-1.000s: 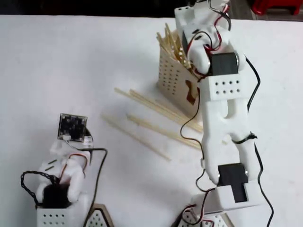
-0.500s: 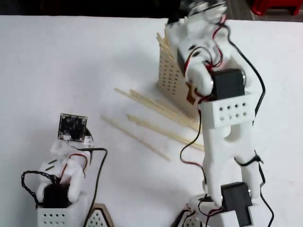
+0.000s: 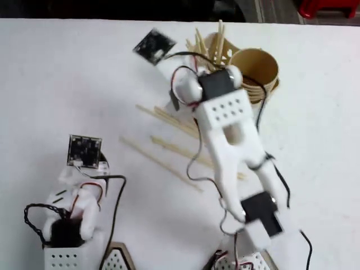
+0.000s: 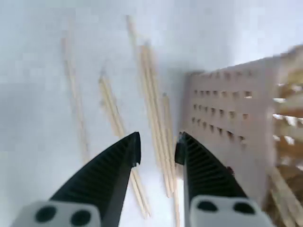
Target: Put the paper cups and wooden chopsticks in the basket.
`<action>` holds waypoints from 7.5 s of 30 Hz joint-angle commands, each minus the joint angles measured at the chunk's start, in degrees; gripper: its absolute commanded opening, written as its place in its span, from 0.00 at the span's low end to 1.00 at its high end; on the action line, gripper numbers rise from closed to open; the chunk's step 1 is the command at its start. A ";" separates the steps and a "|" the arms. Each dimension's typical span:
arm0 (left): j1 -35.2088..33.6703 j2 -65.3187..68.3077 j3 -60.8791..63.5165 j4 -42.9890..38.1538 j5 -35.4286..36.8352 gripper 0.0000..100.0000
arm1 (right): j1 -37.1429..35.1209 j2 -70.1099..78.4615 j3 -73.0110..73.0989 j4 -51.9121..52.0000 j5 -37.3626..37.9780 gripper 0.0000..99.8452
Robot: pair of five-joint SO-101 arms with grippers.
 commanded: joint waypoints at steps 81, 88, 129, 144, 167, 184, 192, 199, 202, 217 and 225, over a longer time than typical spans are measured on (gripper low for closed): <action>-0.92 -0.66 -0.26 -1.32 -0.44 0.03 | -4.88 -7.87 -0.79 3.30 2.46 0.02; -1.01 -0.66 -0.26 -1.32 -0.44 0.03 | -5.85 -19.65 -0.79 -3.12 -1.49 0.02; -1.01 -0.75 -0.18 -1.32 -0.44 0.03 | 14.20 -10.51 -0.88 -44.70 -19.08 0.12; -1.01 -0.75 -0.18 -1.32 -0.44 0.03 | 5.49 -23.96 -0.35 -12.18 -4.92 0.12; -8.31 -0.75 -0.26 -4.13 0.09 0.03 | -3.91 -11.82 32.09 -11.21 9.41 0.25; -8.22 -0.75 -0.18 -4.13 -0.09 0.03 | -7.08 -14.81 62.33 -43.12 9.41 0.25; -8.13 -0.75 -0.18 -4.13 0.00 0.03 | -6.29 -4.79 59.25 -46.46 9.41 0.25; -8.13 -0.75 -0.18 -4.13 0.00 0.03 | -5.23 0.48 53.10 -41.98 9.41 0.20; -8.13 -0.75 -0.18 -4.13 0.00 0.03 | -5.32 1.80 51.16 -40.31 9.41 0.12; -8.13 -0.75 0.88 -5.36 -0.18 0.03 | -4.53 -4.09 51.16 -38.64 9.41 0.02; -8.13 -0.75 0.88 -5.36 -0.18 0.03 | -4.53 -23.16 51.16 -32.04 8.88 0.02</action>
